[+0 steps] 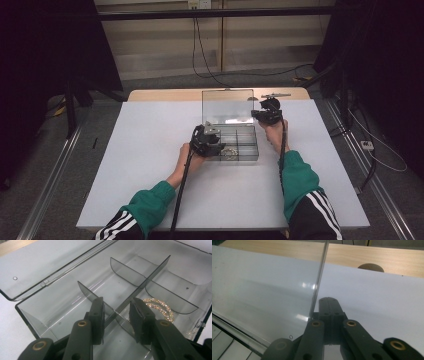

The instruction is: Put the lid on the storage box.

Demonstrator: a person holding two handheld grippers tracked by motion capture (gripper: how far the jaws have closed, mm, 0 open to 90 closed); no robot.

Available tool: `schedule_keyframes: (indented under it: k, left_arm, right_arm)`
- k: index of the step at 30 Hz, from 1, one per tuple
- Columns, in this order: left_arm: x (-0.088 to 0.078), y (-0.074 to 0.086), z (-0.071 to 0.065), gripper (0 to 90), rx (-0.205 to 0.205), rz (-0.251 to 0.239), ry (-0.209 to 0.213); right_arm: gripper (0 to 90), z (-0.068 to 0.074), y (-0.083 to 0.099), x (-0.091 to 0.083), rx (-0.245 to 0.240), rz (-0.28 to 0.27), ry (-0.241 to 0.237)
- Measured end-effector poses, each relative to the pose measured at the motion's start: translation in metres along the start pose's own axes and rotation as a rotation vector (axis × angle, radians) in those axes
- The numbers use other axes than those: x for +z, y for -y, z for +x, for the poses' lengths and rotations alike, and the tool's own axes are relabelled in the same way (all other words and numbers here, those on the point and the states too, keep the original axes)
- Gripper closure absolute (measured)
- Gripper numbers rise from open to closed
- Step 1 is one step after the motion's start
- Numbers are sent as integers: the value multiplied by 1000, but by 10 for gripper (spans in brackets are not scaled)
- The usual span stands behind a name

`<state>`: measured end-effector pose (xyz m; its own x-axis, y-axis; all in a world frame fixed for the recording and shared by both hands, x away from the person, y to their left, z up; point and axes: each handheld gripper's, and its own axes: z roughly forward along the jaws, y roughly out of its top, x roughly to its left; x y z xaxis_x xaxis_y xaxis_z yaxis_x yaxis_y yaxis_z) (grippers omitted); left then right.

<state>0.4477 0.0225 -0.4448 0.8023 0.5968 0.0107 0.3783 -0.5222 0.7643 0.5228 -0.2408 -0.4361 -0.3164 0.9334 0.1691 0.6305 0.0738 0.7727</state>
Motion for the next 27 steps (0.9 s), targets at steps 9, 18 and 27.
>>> schedule_keyframes:
  k: [9, 18, 27]
  left_arm:
    - [0, 0, 0, 650, 1, 2, -1]
    - [0, 0, 0, 650, 1, 1, -1]
    - [0, 0, 0, 650, 0, 0, -1]
  right_arm:
    - [900, 3, -7, -8, -7, -36, -2]
    - [900, 8, -17, -17, -23, -68, -7]
    - [900, 10, -21, -23, -33, -82, -11]
